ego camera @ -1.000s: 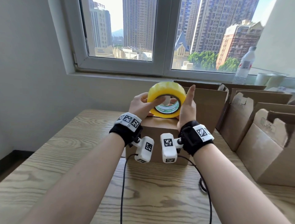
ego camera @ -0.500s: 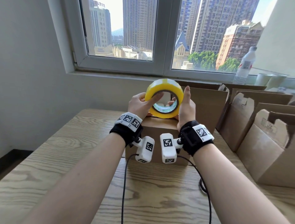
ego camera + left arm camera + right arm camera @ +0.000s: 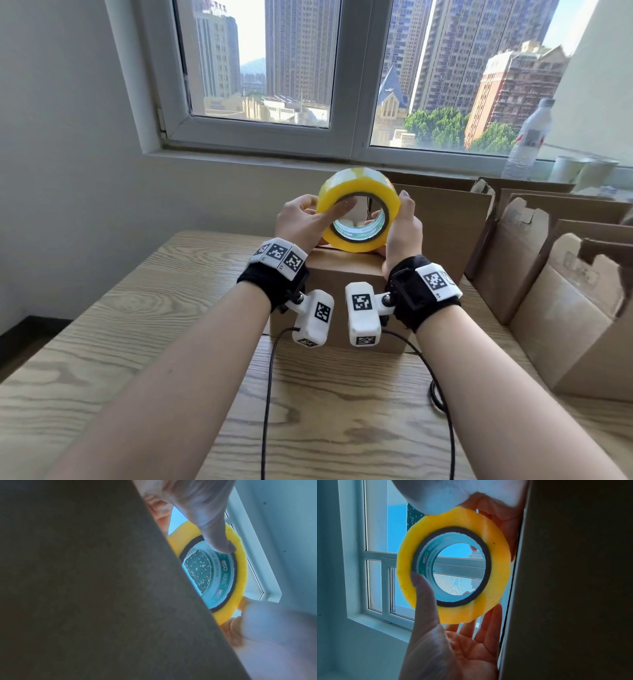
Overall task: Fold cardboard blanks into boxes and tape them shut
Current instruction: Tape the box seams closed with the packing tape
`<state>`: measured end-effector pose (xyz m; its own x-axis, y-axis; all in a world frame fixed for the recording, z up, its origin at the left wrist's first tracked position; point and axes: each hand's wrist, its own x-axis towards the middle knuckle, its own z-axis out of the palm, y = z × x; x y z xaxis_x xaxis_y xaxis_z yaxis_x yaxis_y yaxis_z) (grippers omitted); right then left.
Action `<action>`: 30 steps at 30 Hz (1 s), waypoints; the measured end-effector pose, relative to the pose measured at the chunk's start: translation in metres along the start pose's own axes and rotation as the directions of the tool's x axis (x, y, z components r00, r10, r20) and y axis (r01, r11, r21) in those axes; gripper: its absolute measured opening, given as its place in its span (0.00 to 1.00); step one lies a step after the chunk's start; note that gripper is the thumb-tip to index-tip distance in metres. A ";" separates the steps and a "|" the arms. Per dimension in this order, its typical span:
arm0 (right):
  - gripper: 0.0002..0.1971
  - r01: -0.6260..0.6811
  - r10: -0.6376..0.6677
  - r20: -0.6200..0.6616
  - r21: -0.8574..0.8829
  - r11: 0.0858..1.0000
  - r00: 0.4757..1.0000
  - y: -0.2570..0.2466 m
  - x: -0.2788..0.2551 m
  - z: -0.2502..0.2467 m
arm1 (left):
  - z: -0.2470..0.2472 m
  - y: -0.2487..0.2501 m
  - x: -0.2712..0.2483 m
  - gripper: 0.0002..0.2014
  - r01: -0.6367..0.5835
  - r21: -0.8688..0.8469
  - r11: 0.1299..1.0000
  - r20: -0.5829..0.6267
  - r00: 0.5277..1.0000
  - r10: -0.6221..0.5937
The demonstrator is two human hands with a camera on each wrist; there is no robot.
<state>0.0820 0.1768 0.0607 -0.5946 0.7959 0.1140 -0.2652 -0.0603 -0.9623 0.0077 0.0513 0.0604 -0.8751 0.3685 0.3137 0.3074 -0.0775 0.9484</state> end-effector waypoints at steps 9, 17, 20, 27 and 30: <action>0.24 -0.026 0.027 -0.019 0.027 0.999 0.999 0.002 0.005 -0.001 | -0.001 -0.003 0.004 0.41 0.029 -0.083 0.996 -0.014 0.999 -0.030; 0.24 -0.022 0.023 -0.010 0.037 0.999 1.000 0.007 0.012 -0.003 | -0.001 -0.005 0.006 0.41 0.036 -0.082 0.996 -0.008 0.999 -0.036; 0.24 -0.022 0.022 -0.008 0.038 0.999 1.000 0.007 0.012 -0.002 | -0.002 -0.005 0.006 0.41 0.029 -0.071 0.997 -0.008 1.000 -0.030; 0.24 -0.018 0.018 0.001 0.045 0.999 1.000 0.007 0.014 -0.001 | -0.002 -0.008 0.012 0.41 0.007 0.000 1.000 0.011 1.000 -0.007; 0.21 -0.009 0.008 0.023 0.031 0.999 1.000 0.006 0.012 0.002 | -0.003 -0.009 0.013 0.54 -0.026 0.021 0.999 0.008 1.000 0.026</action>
<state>0.0720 0.1847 0.0570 -0.6137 0.7816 0.1117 -0.2836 -0.0862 -0.9551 -0.0076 0.0542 0.0560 -0.8638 0.3740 0.3376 0.3376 -0.0678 0.9388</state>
